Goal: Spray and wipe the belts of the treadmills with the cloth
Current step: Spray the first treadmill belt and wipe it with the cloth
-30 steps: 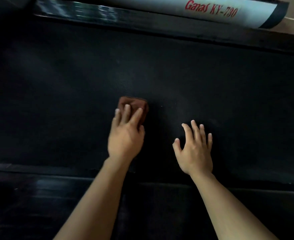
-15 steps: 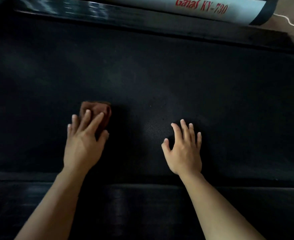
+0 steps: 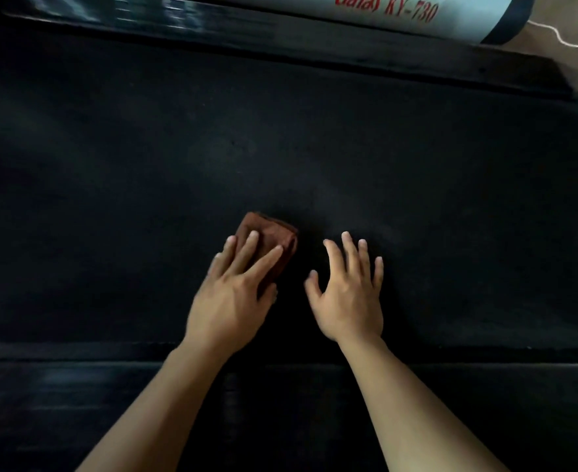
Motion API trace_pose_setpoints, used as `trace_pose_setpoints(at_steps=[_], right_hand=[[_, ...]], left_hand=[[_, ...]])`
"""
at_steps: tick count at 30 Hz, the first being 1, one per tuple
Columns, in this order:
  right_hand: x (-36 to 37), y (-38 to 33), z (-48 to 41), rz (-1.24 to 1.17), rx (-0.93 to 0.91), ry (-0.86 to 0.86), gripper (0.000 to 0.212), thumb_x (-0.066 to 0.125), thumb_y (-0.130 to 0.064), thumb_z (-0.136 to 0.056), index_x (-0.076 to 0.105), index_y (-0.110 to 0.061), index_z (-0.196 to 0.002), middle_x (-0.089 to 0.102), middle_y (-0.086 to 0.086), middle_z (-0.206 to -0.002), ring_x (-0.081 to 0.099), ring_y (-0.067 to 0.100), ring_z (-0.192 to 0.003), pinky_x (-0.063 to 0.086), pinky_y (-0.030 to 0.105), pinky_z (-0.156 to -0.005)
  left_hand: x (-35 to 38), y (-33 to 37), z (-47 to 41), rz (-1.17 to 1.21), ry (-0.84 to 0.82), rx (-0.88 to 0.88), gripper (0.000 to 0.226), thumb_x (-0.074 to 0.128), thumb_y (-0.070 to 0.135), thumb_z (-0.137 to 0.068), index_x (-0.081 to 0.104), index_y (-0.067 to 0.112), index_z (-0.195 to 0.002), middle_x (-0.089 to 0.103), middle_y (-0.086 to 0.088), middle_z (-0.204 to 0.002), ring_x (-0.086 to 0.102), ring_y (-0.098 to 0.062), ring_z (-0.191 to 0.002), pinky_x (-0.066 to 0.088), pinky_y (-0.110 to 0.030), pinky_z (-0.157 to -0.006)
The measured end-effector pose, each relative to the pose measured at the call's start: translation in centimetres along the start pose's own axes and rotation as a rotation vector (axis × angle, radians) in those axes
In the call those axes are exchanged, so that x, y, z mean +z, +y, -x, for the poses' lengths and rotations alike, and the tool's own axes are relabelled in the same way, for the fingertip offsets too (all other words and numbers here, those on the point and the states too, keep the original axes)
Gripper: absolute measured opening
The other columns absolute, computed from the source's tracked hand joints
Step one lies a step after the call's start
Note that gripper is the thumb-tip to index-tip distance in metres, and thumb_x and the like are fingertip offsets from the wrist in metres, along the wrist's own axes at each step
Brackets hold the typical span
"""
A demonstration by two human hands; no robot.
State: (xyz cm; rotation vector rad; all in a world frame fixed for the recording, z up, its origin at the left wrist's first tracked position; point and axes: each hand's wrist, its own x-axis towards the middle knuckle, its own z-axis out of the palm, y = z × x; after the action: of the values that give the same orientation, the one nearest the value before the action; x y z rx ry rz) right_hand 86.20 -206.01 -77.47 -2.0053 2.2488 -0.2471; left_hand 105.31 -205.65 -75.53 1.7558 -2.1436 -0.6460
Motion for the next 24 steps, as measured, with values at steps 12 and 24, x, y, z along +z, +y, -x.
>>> trace_pose_setpoints(at_steps=[12,24], right_hand=[[-0.1,0.0,0.0,-0.013,-0.002,-0.013,0.065,0.032,-0.052,-0.092,0.036,-0.024,-0.150,0.019,0.006,-0.164,0.009,0.030,-0.152,0.007,0.057,-0.122],[-0.3,0.1,0.0,-0.081,-0.020,0.016,0.064,0.031,-0.051,-0.090,0.042,-0.022,-0.146,0.027,0.009,-0.161,0.016,0.033,-0.151,0.010,0.059,-0.121]], left_hand=[[-3.6,-4.5,-5.9,-0.125,0.135,-0.321,0.063,0.052,0.034,-0.098,0.027,0.030,-0.156,0.014,-0.008,-0.167,0.001,-0.035,-0.154,0.009,-0.049,-0.125],[0.2,0.3,1.6,-0.047,0.061,-0.049,0.062,0.057,0.036,-0.099,0.032,0.037,-0.155,0.014,0.004,-0.166,0.002,-0.019,-0.154,0.013,-0.039,-0.124]])
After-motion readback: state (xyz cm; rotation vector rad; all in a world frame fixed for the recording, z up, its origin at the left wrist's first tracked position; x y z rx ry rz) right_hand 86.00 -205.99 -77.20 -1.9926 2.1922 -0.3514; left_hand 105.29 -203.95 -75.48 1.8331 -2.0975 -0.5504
